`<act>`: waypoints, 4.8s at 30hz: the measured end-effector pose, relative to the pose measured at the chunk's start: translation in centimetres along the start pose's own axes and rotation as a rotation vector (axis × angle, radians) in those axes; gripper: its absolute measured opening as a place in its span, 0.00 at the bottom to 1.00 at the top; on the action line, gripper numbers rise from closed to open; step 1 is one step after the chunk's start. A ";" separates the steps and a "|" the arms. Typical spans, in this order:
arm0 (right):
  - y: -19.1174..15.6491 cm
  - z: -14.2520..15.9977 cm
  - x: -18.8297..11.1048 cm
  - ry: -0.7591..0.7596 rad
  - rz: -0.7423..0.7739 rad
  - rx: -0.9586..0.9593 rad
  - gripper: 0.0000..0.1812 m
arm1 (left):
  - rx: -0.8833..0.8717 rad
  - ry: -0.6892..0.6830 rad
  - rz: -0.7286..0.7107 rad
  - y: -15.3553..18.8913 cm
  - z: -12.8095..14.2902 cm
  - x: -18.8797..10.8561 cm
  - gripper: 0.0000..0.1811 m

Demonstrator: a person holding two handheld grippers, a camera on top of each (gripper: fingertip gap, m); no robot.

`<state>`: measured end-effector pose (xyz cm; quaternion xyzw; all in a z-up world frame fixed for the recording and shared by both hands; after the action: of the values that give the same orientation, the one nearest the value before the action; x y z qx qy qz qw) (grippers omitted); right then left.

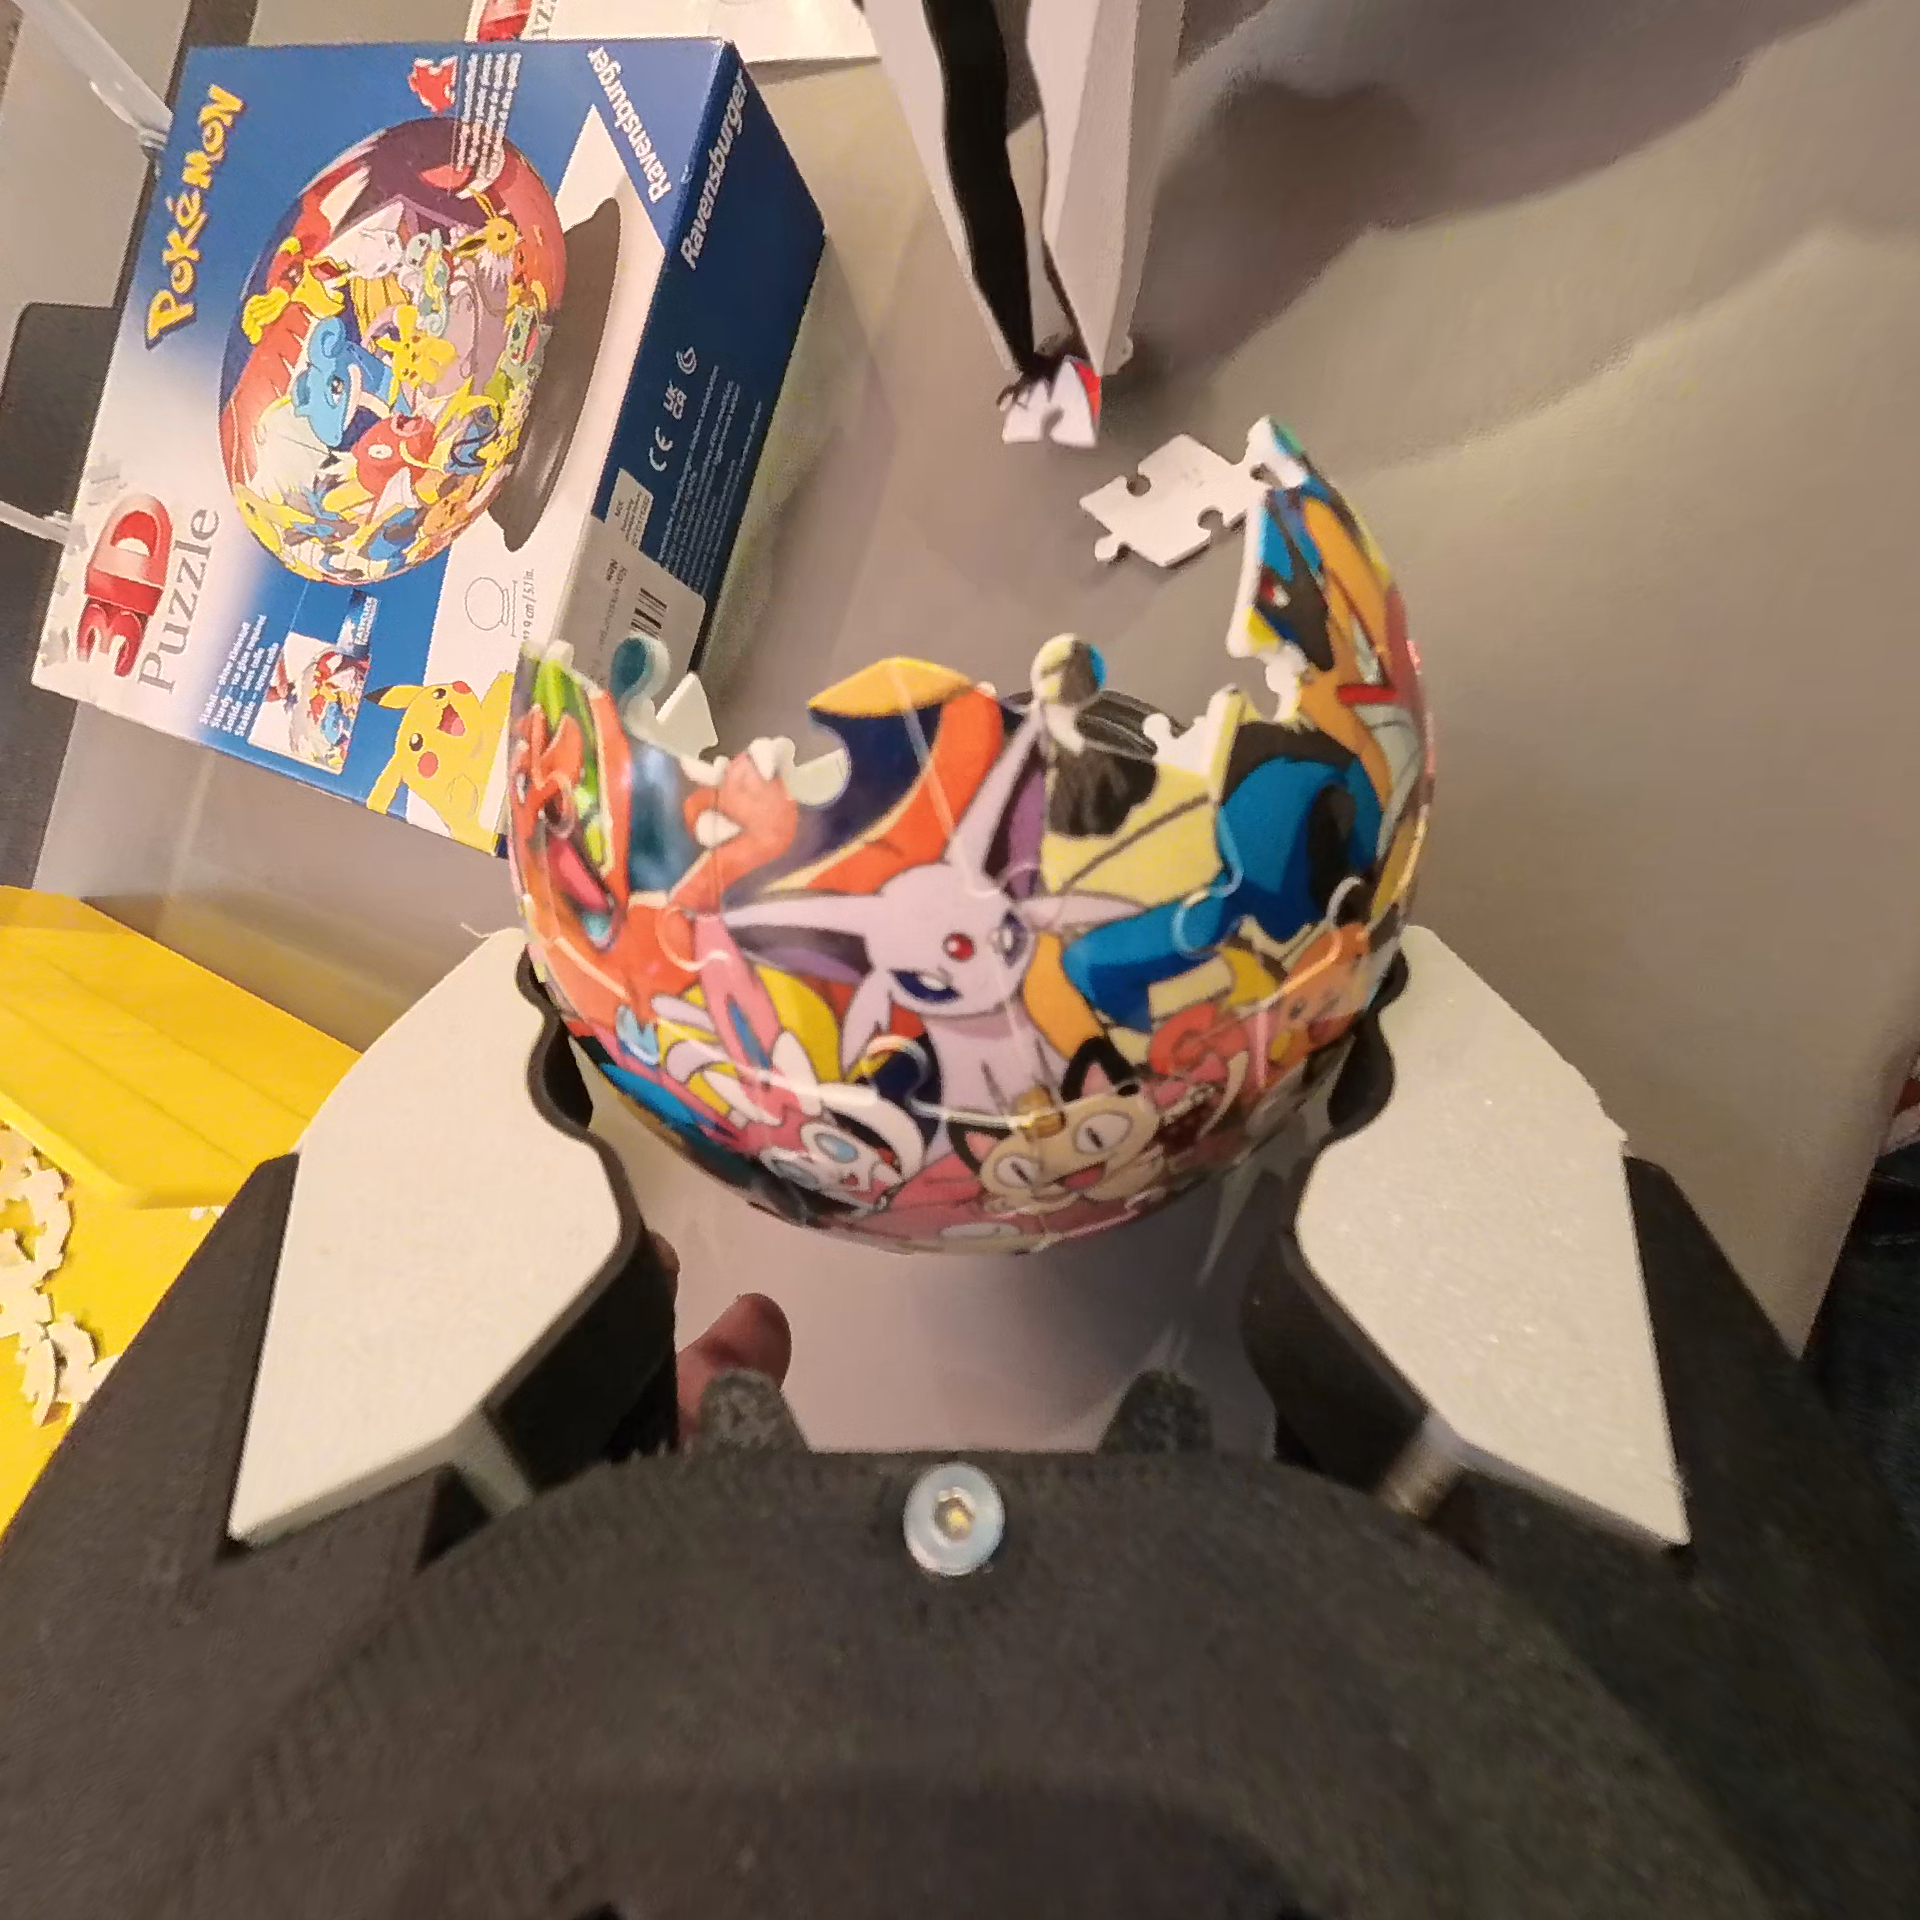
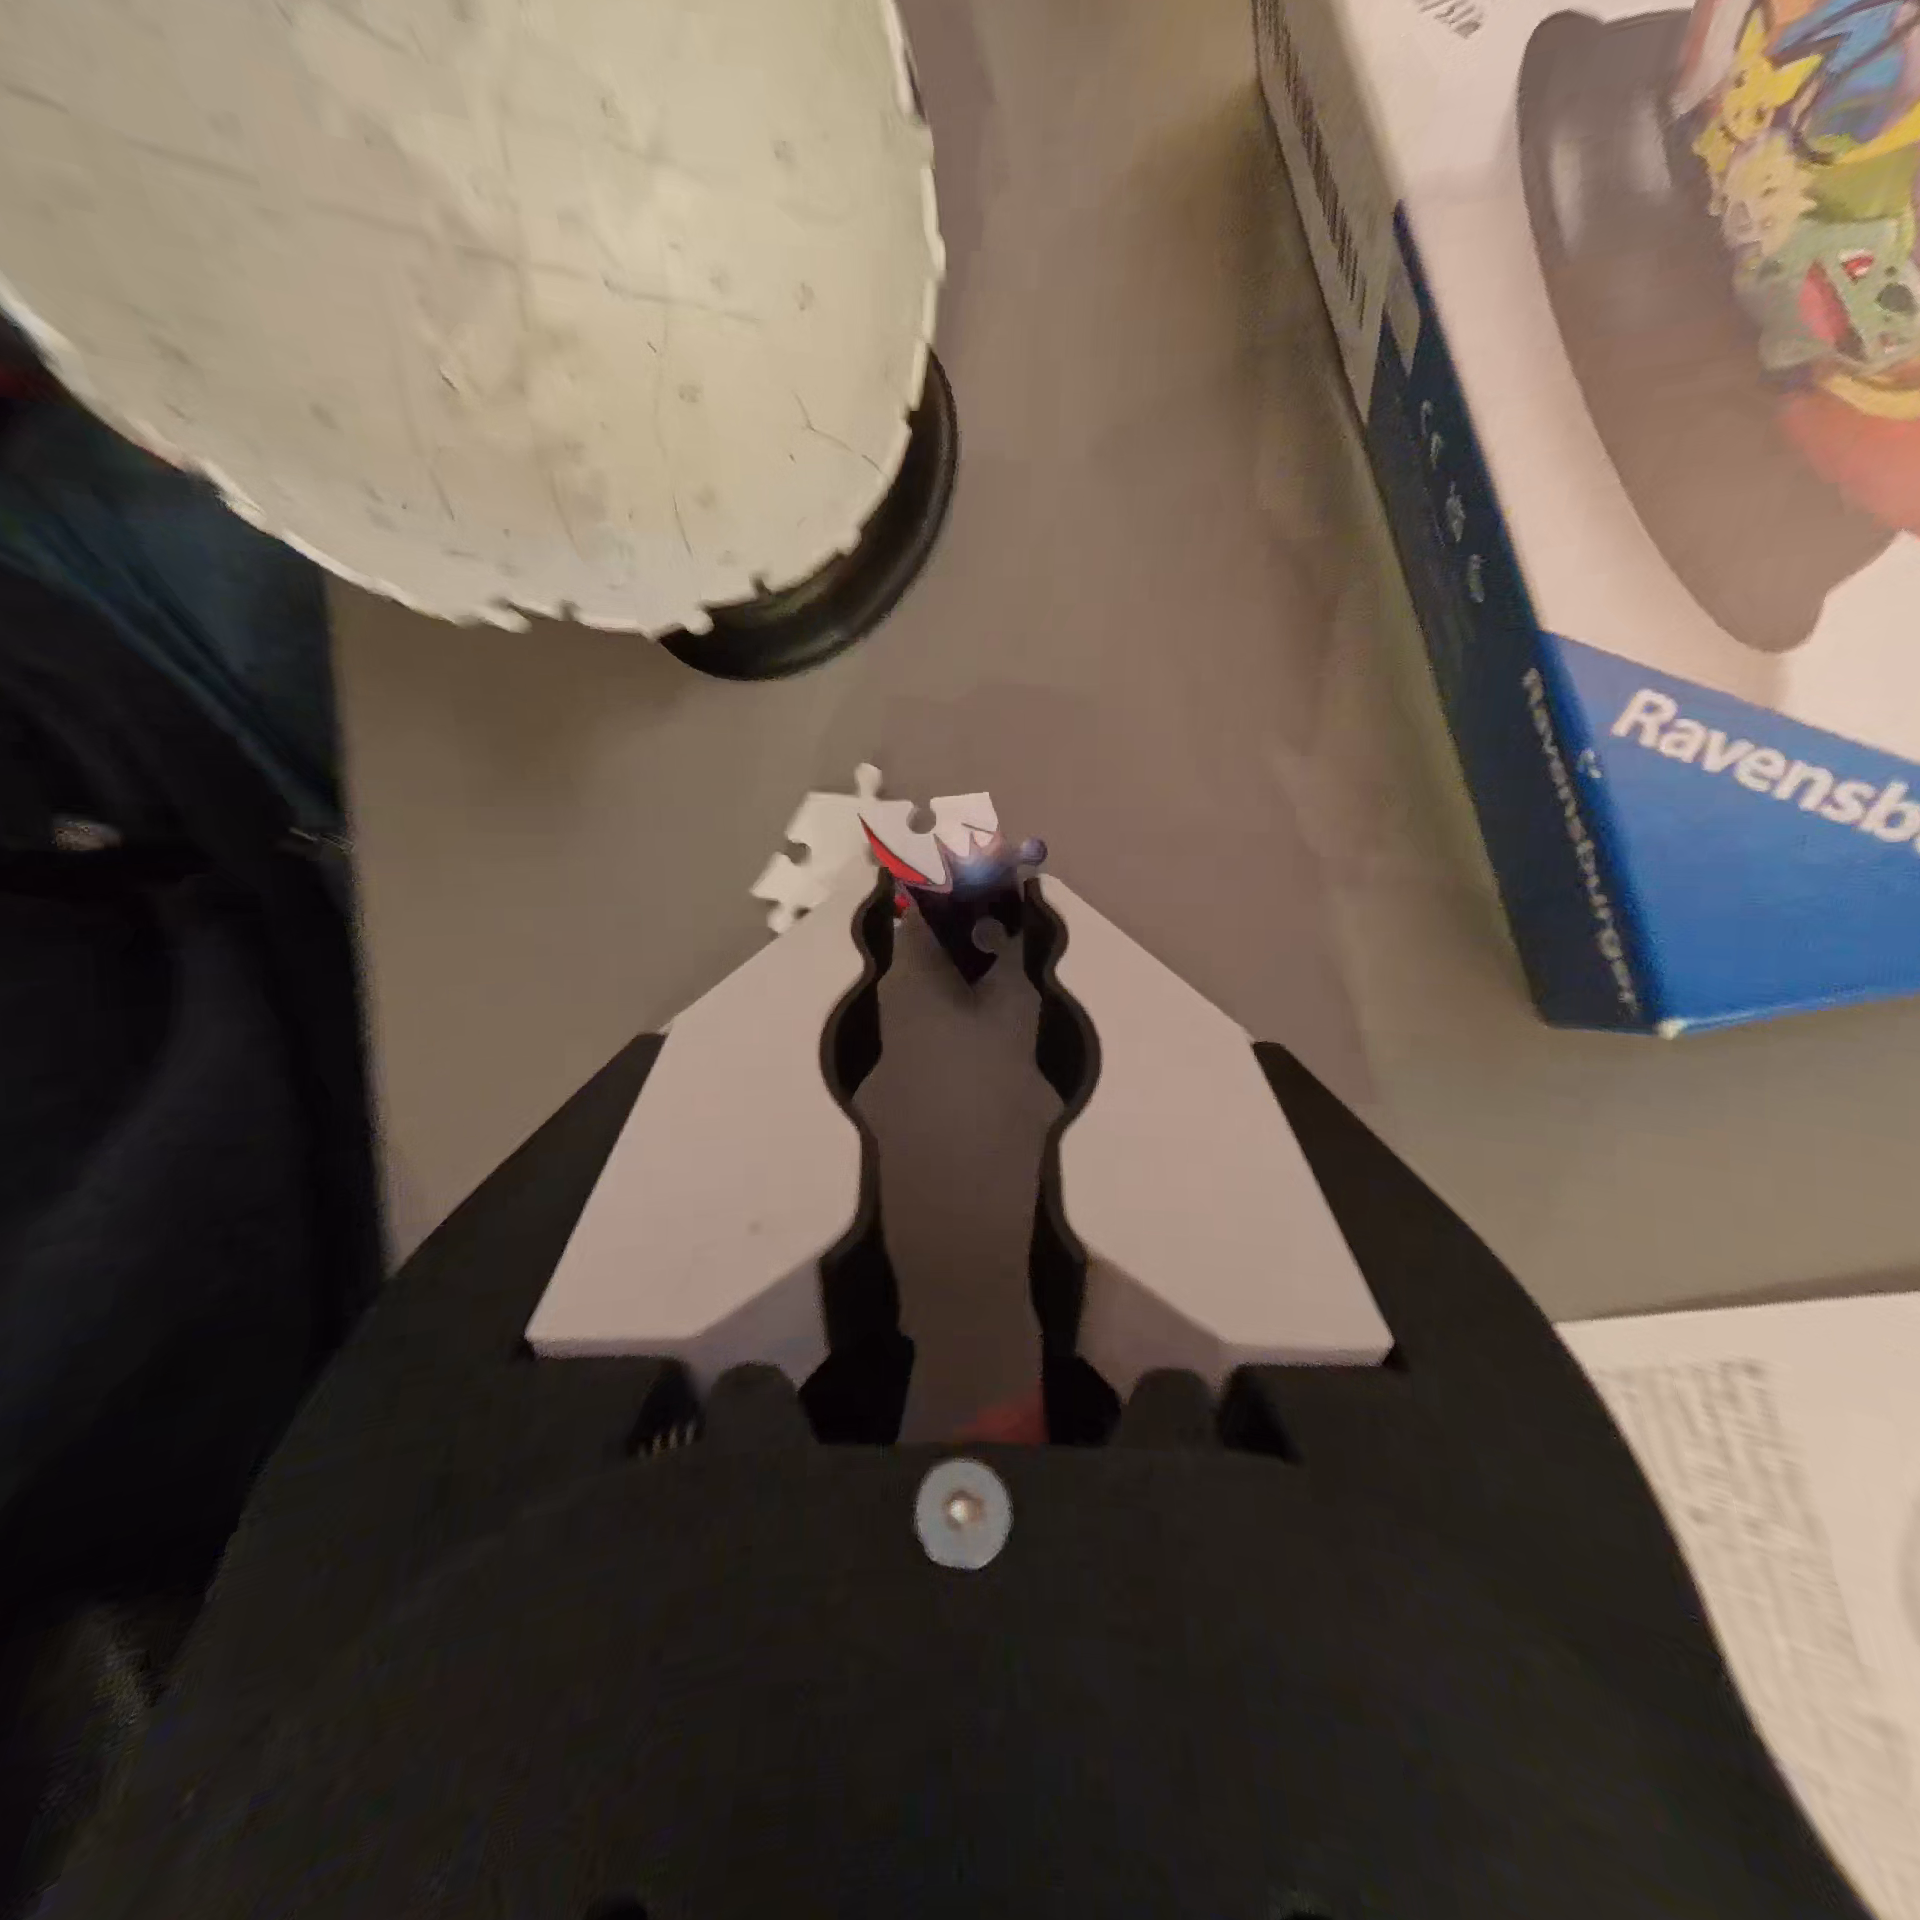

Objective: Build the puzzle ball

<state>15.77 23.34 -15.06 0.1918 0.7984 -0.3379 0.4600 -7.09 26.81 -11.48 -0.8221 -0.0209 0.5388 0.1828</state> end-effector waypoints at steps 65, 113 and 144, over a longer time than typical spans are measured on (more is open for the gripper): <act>1.3 -20.7 6.7 -0.770 0.374 -1.097 0.14 | -0.066 0.006 0.013 1.3 1.8 -1.2 0.76; -4.5 -10.4 -0.9 -0.034 0.032 -0.187 0.13 | -0.061 -0.076 -0.015 0.5 2.3 -2.7 0.76; -6.2 -6.6 4.9 0.177 0.042 0.196 0.15 | -0.001 -0.219 -0.030 1.2 1.6 -3.0 0.76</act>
<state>5.46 23.71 -14.74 0.2817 0.7950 -0.3860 0.3737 -9.96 25.49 -9.81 -0.7580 -0.0531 0.6226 0.1870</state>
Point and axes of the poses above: each gripper's, where its closed fingertips meet, x out along the fingers, z out of its underside, y = z × x across the jaws, the point moved 9 cm from there along -x, back along the fingers, and after that the axes turned 15 degrees about -y, right-handed, at the moved point
